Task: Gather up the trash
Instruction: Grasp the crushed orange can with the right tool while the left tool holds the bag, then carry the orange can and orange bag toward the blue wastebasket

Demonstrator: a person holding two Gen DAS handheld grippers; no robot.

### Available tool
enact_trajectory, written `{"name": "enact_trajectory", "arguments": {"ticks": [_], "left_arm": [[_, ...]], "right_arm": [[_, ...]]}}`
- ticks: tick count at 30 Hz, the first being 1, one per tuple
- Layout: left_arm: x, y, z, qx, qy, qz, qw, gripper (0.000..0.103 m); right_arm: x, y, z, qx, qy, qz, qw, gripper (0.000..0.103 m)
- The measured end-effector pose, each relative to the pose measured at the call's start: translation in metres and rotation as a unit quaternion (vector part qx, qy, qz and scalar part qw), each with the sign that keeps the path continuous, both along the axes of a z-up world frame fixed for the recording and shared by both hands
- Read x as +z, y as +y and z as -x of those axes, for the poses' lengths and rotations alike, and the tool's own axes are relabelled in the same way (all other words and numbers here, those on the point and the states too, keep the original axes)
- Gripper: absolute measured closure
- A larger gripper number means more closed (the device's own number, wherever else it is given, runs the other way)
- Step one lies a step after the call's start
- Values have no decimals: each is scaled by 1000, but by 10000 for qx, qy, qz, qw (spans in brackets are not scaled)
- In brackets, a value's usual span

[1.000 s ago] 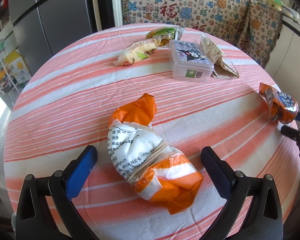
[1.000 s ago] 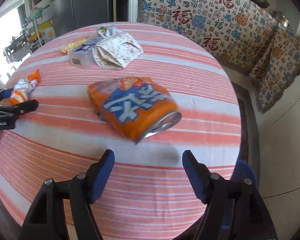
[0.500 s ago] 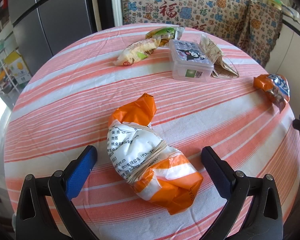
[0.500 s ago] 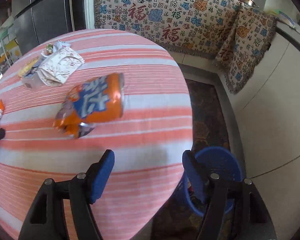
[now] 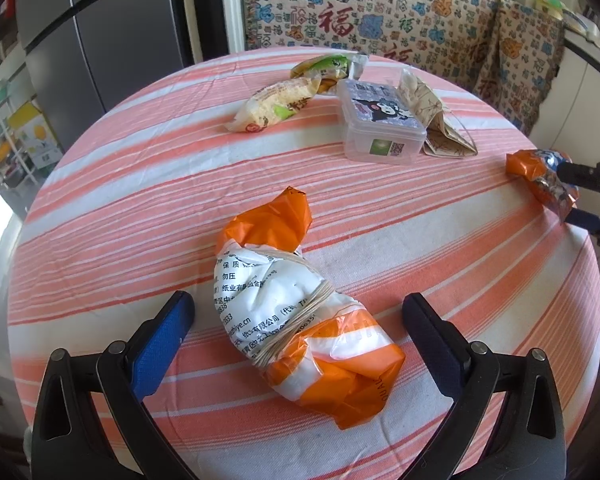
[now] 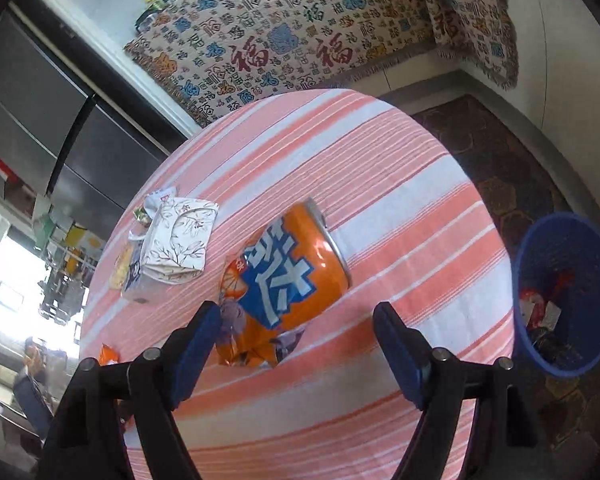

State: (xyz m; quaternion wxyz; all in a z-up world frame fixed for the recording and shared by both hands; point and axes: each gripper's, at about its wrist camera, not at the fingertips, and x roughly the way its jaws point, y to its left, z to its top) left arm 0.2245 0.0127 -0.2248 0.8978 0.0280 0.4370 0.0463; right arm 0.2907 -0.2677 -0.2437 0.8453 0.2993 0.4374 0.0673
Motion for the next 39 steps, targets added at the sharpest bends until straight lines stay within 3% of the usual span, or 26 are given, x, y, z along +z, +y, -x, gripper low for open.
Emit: {"name": "enact_trajectory", "arguments": {"ticks": [3,4,6,7,9,13,19,25,28,32,34,39], "left_arm": [[0,0,0,2,-6,-5,10000,2],[0,0,0,11,-12,-4,10000,2],[2,1,2,35,-68,5,10000,8],[4,2,4,48,-119,25,9999,17],[7,4,8,21,-203,110,9997,29],[11,5,13,-103,-262,361,9989,33],[28,5,26,-355,-453,1227,9908,33],[11,-9,22,-479,-115,1107,9926,33],[11,-12,22,-504,-159,1056,9930,33],[10,-13,23,-501,-203,980,9937,33],[9,-16,25,-521,-214,848,9948,33],[9,-22,25,-518,-231,740,9956,33]], "right_arm": [[-3,3,-11,23,48,-353,9994,24],[-2,7,-14,21,76,-354,9993,34],[-2,13,-20,-2,114,-318,9994,37],[1,18,-22,79,68,-200,9997,38],[11,29,-21,373,-185,111,9991,52],[28,45,-12,792,-524,581,9938,52],[50,53,20,1326,-1153,1194,9772,53],[46,53,32,1654,-922,1355,9725,52],[43,51,38,1638,-876,1507,9710,49],[31,42,32,1410,-643,1119,9816,45],[28,40,32,1168,-520,1167,9849,28],[18,33,39,768,-295,768,9936,27]]}}
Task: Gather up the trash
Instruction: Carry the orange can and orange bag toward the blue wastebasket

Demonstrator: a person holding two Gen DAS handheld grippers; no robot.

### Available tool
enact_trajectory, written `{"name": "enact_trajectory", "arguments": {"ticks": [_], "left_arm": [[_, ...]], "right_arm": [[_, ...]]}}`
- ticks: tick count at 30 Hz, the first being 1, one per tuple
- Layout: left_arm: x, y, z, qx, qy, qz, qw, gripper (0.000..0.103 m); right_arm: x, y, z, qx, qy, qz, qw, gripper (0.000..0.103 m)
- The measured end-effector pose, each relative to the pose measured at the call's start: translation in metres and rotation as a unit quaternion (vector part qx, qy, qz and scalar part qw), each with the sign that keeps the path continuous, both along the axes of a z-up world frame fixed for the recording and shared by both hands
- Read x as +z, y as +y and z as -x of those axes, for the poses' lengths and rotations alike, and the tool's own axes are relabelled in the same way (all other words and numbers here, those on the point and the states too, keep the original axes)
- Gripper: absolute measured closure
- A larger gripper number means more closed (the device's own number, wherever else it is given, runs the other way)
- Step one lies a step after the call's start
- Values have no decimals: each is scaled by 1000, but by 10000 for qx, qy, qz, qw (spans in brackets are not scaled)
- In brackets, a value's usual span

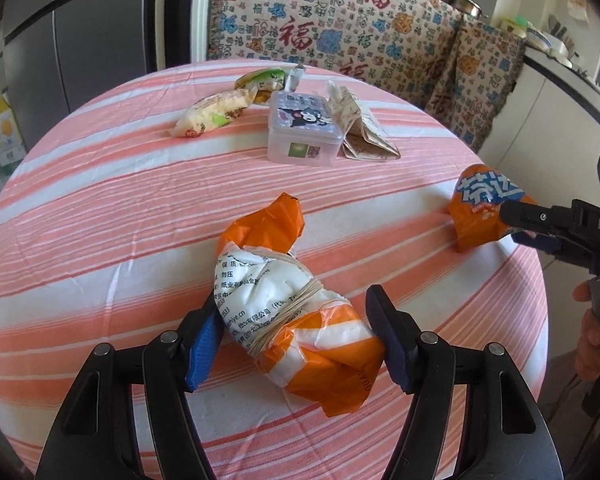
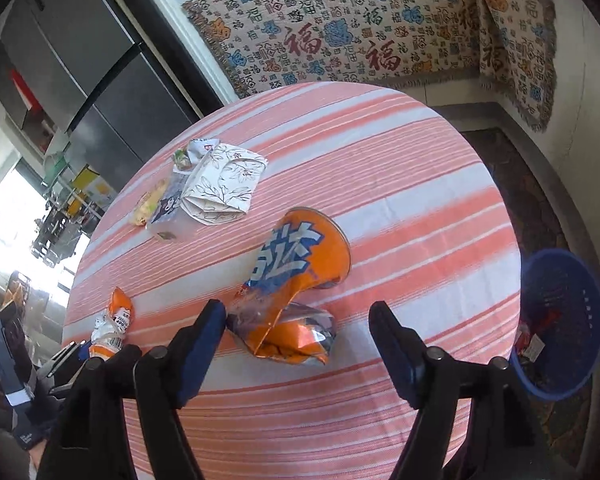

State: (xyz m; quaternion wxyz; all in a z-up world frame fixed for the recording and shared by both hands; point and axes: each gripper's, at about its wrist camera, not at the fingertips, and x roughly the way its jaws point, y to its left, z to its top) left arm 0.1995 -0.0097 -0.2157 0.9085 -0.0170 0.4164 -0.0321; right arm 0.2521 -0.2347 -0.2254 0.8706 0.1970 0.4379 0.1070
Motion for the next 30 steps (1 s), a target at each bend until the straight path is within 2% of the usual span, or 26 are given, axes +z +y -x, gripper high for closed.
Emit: {"name": "enact_trajectory", "arguments": {"ticks": [3,4,5,6,7,8,9,11,16,18,21,26,28,30], "left_arm": [[0,-1,-1,4,-7,-8,10000,33],[0,-1,-1,1,-15,-26,10000,33],[0,-1,-1,-10,-21,-44,10000,33],[0,-2,0,-20,-27,-65,10000,33],[0,-3,0,-26,-30,-86,10000,33],[0,-3,1,-34,-34,-103,9999,33],[0,-3,1,-48,-30,-97,9999,33],[1,-4,2,-92,-18,-8,10000,33],[0,-7,0,-111,-13,35,9999,33],[-1,-9,1,-120,-26,-5,9999,33],[-2,-11,1,-138,-36,-59,9999,33],[-2,-10,0,-151,-27,-53,9999,33],[-2,-11,0,-149,-24,-67,9999,33],[-2,-12,-1,-161,-15,-126,9998,33]], "right_arm": [[-13,-7,2,-453,355,-740,9956,28],[-17,-6,-1,-488,497,-937,9932,34],[-20,-5,-2,-462,504,-1179,9907,41],[-19,-3,-4,-410,425,-1380,9887,58],[-15,0,-5,-435,328,-1326,9897,68],[-9,2,-6,-500,185,-1093,9926,74],[-2,5,-7,-524,32,-830,9952,85],[4,10,-11,-412,-64,-425,9982,85],[10,14,-15,-69,-170,-9,9998,83],[11,16,-22,-52,-201,36,9998,81],[10,20,-36,-17,-168,50,9998,64],[3,29,-55,-45,-128,76,9999,59],[2,32,-55,-65,-141,37,9999,54],[4,37,-53,-101,-238,197,9995,54]]}}
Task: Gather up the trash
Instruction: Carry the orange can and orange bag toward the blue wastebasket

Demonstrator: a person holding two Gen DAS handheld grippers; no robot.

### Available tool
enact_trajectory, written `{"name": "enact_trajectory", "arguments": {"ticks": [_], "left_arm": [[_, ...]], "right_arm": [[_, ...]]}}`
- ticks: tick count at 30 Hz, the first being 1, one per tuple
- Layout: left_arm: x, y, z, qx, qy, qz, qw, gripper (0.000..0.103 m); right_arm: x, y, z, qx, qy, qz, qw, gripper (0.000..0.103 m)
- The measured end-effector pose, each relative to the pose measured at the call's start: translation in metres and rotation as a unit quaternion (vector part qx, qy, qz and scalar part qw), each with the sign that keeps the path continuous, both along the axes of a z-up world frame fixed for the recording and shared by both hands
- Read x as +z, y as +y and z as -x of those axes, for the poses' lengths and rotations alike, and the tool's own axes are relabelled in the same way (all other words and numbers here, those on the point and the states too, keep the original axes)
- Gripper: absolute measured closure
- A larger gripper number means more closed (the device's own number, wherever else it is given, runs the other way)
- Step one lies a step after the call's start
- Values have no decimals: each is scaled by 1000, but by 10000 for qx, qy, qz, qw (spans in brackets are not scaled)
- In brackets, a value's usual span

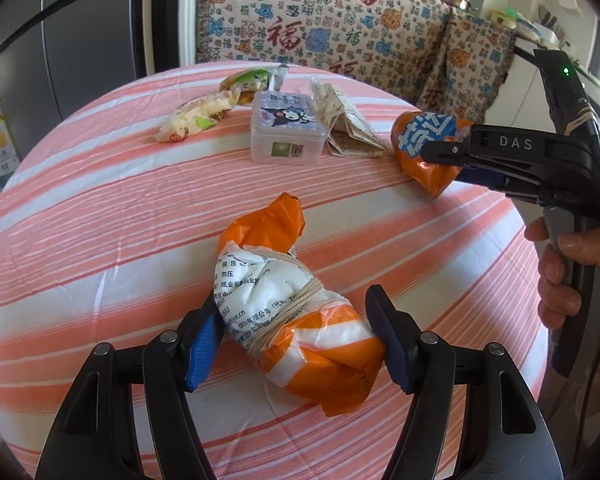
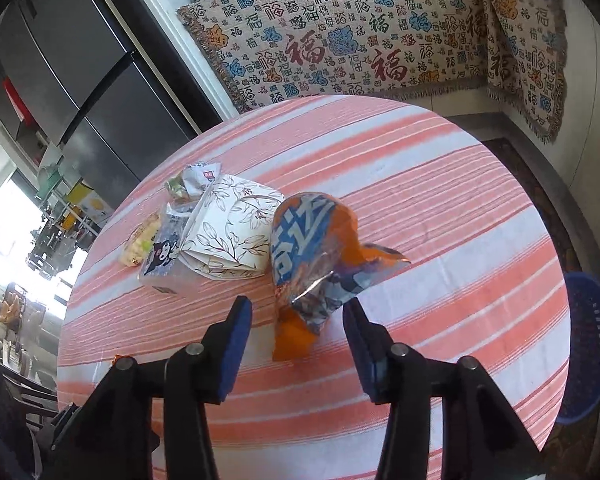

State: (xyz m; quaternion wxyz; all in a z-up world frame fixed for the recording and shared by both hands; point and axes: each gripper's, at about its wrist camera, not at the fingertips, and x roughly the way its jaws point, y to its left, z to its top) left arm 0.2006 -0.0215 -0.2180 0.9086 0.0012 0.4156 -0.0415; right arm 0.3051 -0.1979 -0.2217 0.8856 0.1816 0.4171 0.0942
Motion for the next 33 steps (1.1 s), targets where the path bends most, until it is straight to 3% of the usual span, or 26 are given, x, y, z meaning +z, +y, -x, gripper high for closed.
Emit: {"name": "enact_trajectory", "arguments": {"ticks": [3,5,6,10,16,20,25,33], "left_arm": [[0,-1,0,-1,-2,-10,10000,33],[1,0,1,9,10,59,10000,34],[2,1,1,-5,37,134,9999,34],[14,2,5,-153,80,626,9979,35],[35,-34,5,-382,53,609,9974,35],[50,-78,-3,-691,29,641,9955,35],[64,-156,-20,-1251,-11,698,9897,35],[35,-296,-60,-2076,353,872,9737,35]], "right_arm": [[-2,-3,-4,-306,-26,-53,9995,54],[-8,-11,-13,-448,39,-120,9989,64],[-8,-12,-15,-368,2,-173,9992,68],[8,-8,-1,-36,-260,125,9996,69],[34,-31,34,369,-523,257,9976,69],[47,-71,50,317,-568,207,9977,69],[61,-146,71,-143,-600,362,9974,69],[29,-266,88,-958,-1,648,9933,69]]}}
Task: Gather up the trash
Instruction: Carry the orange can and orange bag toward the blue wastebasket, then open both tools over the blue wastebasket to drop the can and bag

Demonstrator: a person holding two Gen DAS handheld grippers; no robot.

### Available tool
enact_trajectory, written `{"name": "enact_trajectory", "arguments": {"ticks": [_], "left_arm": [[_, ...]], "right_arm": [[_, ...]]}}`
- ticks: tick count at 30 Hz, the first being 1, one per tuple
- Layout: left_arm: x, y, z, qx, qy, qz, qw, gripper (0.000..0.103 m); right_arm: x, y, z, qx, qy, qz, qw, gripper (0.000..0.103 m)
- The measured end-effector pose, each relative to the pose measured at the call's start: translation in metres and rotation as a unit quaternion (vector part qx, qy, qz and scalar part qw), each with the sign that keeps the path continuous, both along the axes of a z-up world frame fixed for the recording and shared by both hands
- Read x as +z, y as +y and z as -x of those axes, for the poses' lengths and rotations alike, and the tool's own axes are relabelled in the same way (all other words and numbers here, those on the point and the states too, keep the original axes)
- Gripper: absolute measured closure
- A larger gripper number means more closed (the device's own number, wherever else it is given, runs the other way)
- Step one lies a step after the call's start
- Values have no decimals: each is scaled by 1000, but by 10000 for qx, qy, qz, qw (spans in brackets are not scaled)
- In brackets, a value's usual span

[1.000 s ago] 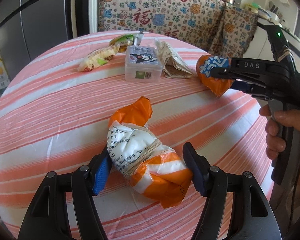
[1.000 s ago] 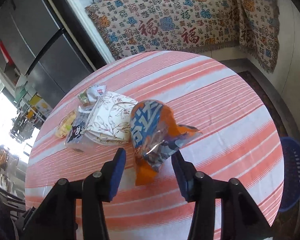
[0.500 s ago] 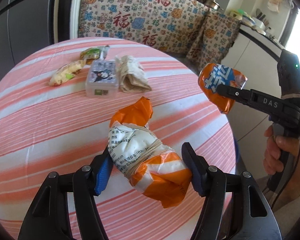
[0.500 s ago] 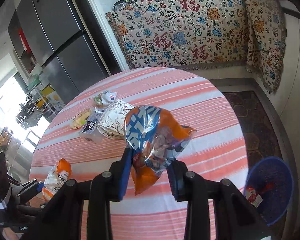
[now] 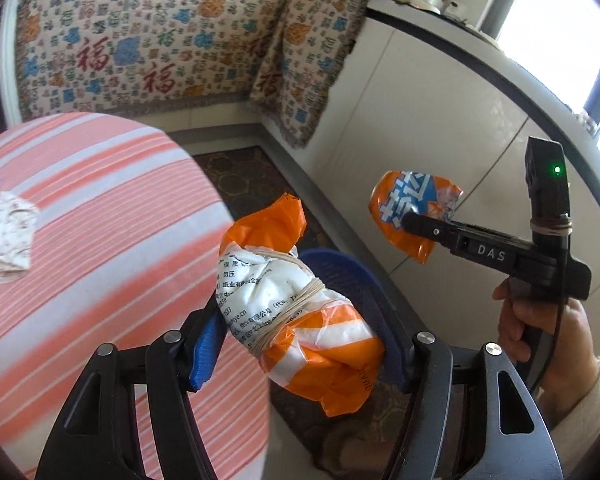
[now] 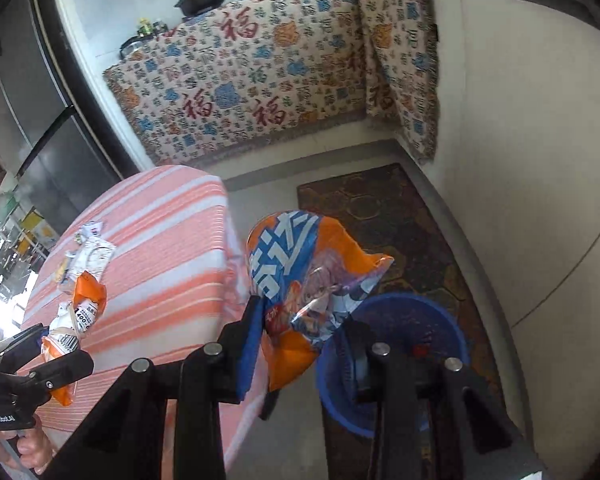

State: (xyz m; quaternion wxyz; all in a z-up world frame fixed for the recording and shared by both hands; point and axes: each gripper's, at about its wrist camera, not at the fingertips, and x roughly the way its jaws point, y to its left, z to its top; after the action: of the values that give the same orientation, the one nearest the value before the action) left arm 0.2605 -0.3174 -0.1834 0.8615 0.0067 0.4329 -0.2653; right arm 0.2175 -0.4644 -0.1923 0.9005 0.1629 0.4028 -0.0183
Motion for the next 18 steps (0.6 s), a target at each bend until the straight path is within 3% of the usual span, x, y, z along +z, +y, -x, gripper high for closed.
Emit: {"name": "enact_trajectory", "arguments": {"ticks": [9,18], "left_arm": [[-58,-97,-34,-423,287,-225,9984,35],[-105,-131,-54,-627,515,-484,9955,35]], "right_arm": [[-55,-74,-13,-309,569,-41,9979,68],[-93,-109,-26,-457,936,-284,9942,67]]}}
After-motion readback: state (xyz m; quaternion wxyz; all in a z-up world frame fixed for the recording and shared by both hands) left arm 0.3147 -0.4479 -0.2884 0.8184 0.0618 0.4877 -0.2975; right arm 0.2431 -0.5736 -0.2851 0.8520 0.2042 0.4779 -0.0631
